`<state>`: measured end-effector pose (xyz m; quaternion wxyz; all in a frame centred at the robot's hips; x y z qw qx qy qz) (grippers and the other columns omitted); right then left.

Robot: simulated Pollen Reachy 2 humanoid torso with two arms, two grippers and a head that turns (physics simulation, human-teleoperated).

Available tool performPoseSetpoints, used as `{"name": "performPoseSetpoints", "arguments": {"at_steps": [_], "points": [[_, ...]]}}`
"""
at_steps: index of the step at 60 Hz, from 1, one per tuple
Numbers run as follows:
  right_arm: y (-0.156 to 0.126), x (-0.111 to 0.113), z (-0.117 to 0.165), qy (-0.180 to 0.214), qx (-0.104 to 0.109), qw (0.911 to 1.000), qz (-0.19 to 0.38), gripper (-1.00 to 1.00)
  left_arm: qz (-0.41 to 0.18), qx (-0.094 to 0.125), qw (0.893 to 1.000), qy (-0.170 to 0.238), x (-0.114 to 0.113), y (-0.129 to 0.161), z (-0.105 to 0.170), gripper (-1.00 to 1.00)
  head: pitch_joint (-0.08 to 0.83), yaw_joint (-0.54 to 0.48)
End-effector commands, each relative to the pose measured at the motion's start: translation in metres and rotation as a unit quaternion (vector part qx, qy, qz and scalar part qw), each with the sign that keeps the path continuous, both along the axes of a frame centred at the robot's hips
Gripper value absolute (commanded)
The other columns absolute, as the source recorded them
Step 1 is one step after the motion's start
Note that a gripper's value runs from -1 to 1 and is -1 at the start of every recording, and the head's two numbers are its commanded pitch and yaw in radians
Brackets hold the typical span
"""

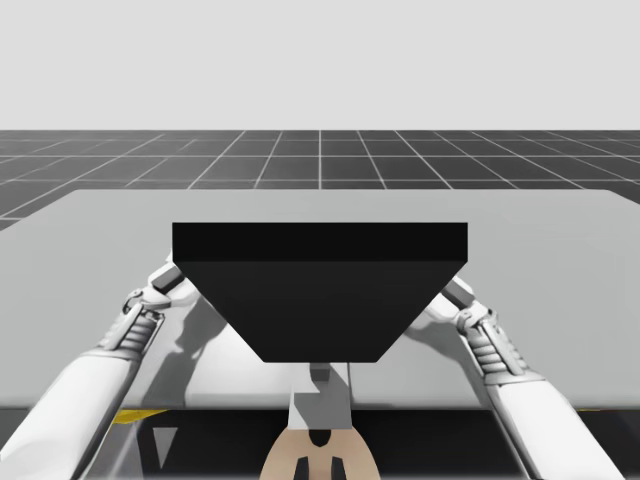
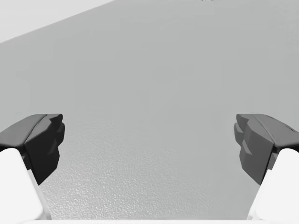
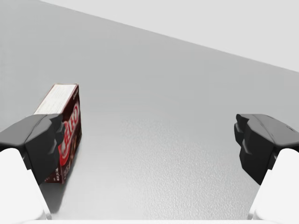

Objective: Reach around the screen and pick up the object behind it.

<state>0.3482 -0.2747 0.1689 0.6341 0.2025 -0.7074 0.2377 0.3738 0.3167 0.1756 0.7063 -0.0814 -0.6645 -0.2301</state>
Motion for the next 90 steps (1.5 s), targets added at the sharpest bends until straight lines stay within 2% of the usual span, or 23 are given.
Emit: {"name": "performPoseSetpoints", "arguments": {"at_steps": [1,12,19,21,30,36,43,63,65,73,80,81,82,83,84,85,90], "points": [[0.013,-0.010,-0.001,-0.023,-0.001,0.9976,0.066,-1.00,-0.084,0.018,0.996,-0.013,-0.014,-0.012,0.000,-1.00,0.024,-0.04],[0.024,-0.010,-0.007,-0.032,-0.007,0.9964,0.078,-1.00,-0.109,0.028,0.993,-0.020,-0.020,-0.023,-0.001,-1.00,0.036,-0.04],[0.034,-0.002,-0.018,-0.029,-0.002,0.9958,0.087,-1.00,-0.113,0.039,0.993,-0.018,-0.020,-0.028,-0.004,-1.00,0.043,-0.05],[0.038,0.001,-0.023,-0.017,0.005,0.9958,0.090,-1.00,-0.117,0.038,0.992,-0.018,-0.021,-0.031,-0.005,-1.00,0.045,-0.05],[0.054,0.018,-0.035,-0.010,0.011,0.9959,0.089,-1.00,-0.127,0.045,0.991,-0.016,-0.022,-0.037,-0.008,-1.00,0.047,-0.06],[0.062,0.035,-0.039,0.006,0.025,0.9959,0.086,-1.00,-0.130,0.047,0.990,-0.016,-0.023,-0.040,-0.009,-1.00,0.050,-0.06],[0.072,0.048,-0.047,0.012,0.012,0.9959,0.088,-1.00,-0.134,0.052,0.989,-0.017,-0.023,-0.042,-0.010,-1.00,0.053,-0.06],[0.124,0.071,-0.064,0.035,-0.024,0.9915,0.122,-1.00,-0.143,0.065,0.987,-0.021,-0.026,-0.046,-0.012,-1.00,0.067,-0.06],[0.125,0.072,-0.065,0.038,-0.025,0.9913,0.124,-1.00,-0.143,0.065,0.987,-0.022,-0.026,-0.046,-0.011,-1.00,0.068,-0.06],[0.130,0.079,-0.071,0.056,-0.047,0.9912,0.110,-1.00,-0.146,0.070,0.987,-0.023,-0.027,-0.047,-0.011,-1.00,0.072,-0.06],[0.127,0.078,-0.075,0.061,-0.047,0.9919,0.101,-1.00,-0.146,0.070,0.987,-0.024,-0.028,-0.047,-0.011,-1.00,0.074,-0.07],[0.127,0.078,-0.075,0.054,-0.047,0.9931,0.093,-0.73,-0.145,0.070,0.987,-0.024,-0.028,-0.047,-0.011,-1.00,0.074,-0.07],[0.126,0.077,-0.075,0.050,-0.048,0.9939,0.087,-0.32,-0.145,0.070,0.987,-0.024,-0.028,-0.047,-0.011,-1.00,0.074,-0.07],[0.125,0.076,-0.075,0.042,-0.045,0.9946,0.083,0.44,-0.145,0.071,0.987,-0.024,-0.028,-0.047,-0.011,-1.00,0.075,-0.07],[0.125,0.075,-0.073,0.040,-0.045,0.9946,0.084,0.93,-0.145,0.072,0.987,-0.024,-0.028,-0.047,-0.011,-1.00,0.076,-0.07],[0.124,0.074,-0.072,0.039,-0.042,0.9948,0.084,1.00,-0.144,0.072,0.987,-0.025,-0.028,-0.047,-0.011,-1.00,0.077,-0.07],[0.118,0.068,-0.064,0.035,-0.039,0.9958,0.075,1.00,-0.143,0.074,0.987,-0.024,-0.028,-0.047,-0.012,-1.00,0.076,-0.07]]}}
